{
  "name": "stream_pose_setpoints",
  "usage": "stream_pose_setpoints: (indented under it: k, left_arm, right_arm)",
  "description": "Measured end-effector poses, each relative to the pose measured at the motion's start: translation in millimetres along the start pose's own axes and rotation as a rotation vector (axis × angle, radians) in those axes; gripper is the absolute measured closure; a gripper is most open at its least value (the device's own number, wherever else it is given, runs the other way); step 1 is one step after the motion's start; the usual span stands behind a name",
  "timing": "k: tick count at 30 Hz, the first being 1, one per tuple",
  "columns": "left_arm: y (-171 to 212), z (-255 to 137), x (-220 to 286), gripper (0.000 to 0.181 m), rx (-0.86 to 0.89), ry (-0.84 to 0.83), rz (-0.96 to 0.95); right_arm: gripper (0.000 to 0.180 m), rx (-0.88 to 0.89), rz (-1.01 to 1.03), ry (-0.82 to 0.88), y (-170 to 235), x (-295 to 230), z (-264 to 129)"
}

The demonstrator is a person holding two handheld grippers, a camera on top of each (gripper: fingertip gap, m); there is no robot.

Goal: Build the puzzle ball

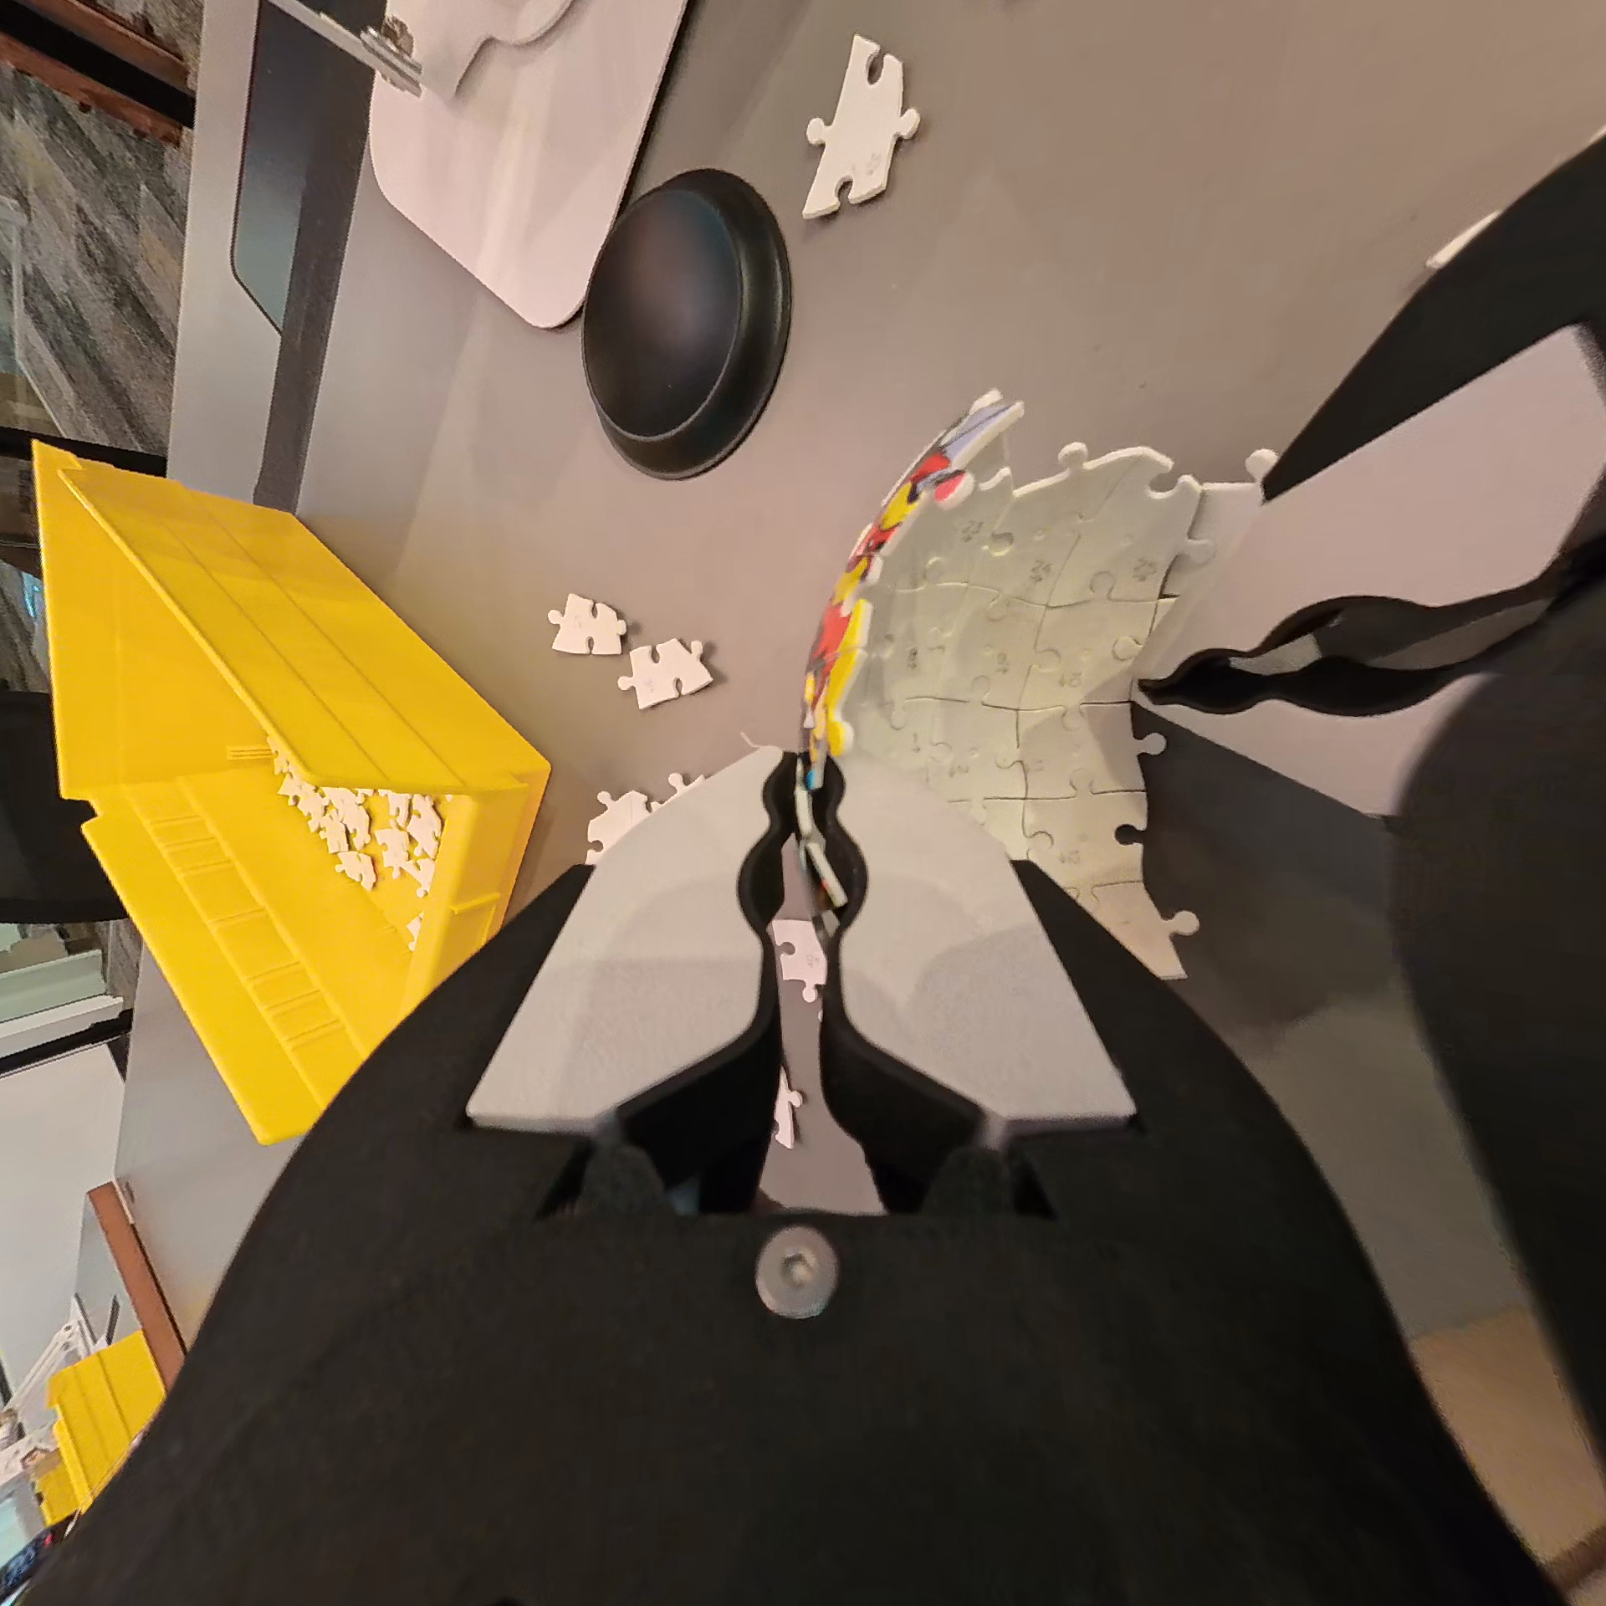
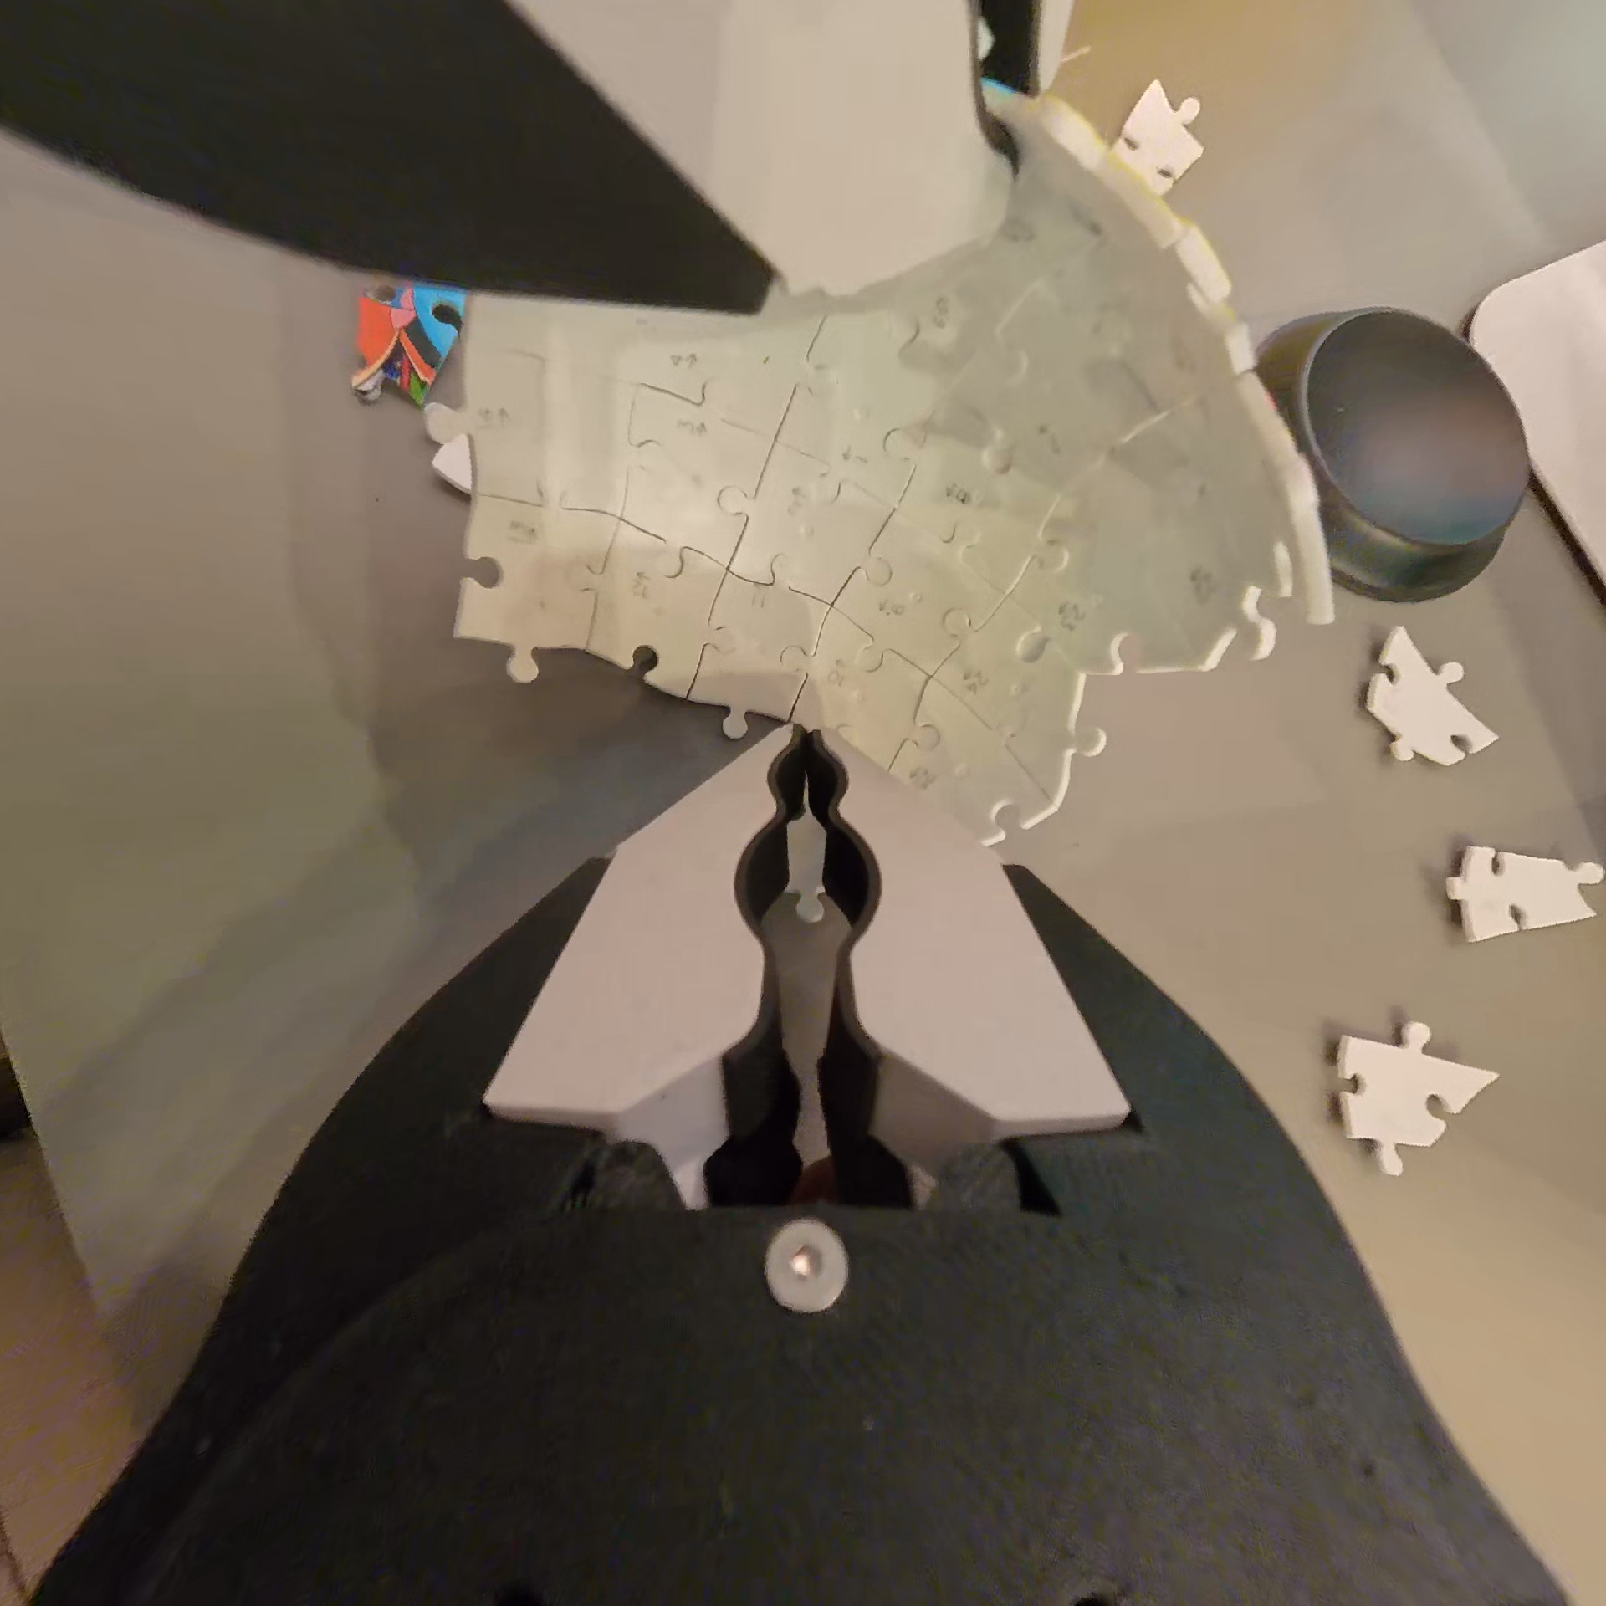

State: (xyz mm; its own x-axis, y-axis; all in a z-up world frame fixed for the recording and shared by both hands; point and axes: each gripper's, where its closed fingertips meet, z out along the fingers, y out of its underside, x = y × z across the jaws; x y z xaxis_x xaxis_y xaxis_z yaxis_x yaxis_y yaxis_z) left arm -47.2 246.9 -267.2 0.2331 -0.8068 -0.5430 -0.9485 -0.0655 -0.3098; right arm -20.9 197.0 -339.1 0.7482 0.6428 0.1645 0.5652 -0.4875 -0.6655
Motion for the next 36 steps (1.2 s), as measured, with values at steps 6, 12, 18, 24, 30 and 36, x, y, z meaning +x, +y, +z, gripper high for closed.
stream_pose_setpoints:
  k: [6,12,18,24,30,36]
  left_arm:
    - [0,0,0,0.178,-0.001,-0.008,0.002]
    - [2,0,0,0.178,-0.004,-0.007,-0.004]
    - [-1,0,1,0.178,-0.005,-0.010,0.004]
    - [-5,-4,0,0.178,0.039,0.004,-0.044]
    - [3,0,-4,0.178,0.038,-0.007,-0.064]
    - [7,0,-4,0.178,0.050,0.000,-0.094]
  right_arm:
    - [0.180,0.018,0.072,-0.010,-1,2,-1]
    - [0.180,0.015,0.046,0.029,0,8,0]
    - [0.180,-0.027,0.030,0.048,2,9,2]
    - [0.180,0.032,0.051,0.018,-7,4,-18]
    - [0.176,0.080,0.211,0.006,4,15,-56]
    - [0.165,0.052,0.342,-0.017,21,19,-54]
